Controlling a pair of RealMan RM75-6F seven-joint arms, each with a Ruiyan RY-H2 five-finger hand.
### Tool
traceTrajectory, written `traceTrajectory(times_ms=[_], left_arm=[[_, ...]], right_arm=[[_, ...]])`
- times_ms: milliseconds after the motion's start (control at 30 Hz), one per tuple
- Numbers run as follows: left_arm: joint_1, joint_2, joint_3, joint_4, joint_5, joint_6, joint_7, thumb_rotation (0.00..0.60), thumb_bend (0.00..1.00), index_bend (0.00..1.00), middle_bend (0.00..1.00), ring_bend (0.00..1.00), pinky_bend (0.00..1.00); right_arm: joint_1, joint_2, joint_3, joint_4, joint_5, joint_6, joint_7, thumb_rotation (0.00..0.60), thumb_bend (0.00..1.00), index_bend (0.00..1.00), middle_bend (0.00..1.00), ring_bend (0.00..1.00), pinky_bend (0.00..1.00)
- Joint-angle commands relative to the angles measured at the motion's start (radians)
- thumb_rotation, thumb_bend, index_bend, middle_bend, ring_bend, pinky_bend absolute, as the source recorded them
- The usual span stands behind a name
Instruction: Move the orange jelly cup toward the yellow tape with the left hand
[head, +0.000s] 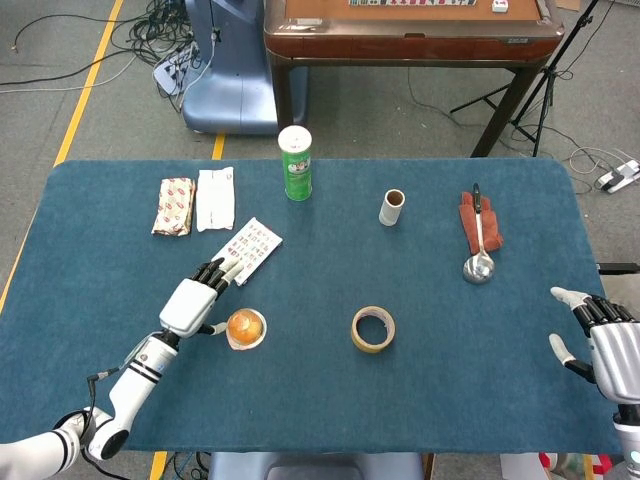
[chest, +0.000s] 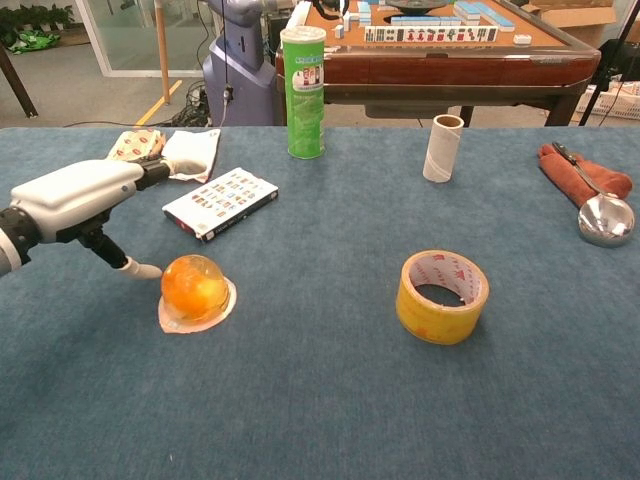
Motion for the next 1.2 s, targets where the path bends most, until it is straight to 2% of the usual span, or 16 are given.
traceTrajectory(times_ms=[33,800,1200], left_arm=[[-0.007,-0.006,0.004,0.002,0.009,-0.001,-0.003,0.600,0.00,0.00,0.00,0.00,0.10],[-0.047,-0.066,0.007,-0.034,0.004,-0.029,0.071,0.600,0.00,0.00,0.00,0.00,0.10],[-0.039,-0.005,0.025,-0.119,0.020,-0.006,0.159,0.600,0.00,0.00,0.00,0.00,0.10]], right_arm=[[0.000,0.000,0.000,0.000,0.001,0.000,-0.001,0.600,0.29,0.24,0.32,0.29,0.43],[-0.003,0.006,0.002,-0.001,0.002,0.007,0.012,0.600,0.29,0.24,0.32,0.29,0.43],[-0.005,0.007,0.000,-0.003,-0.002,0.010,0.011,0.600,0.29,0.24,0.32,0.29,0.43]])
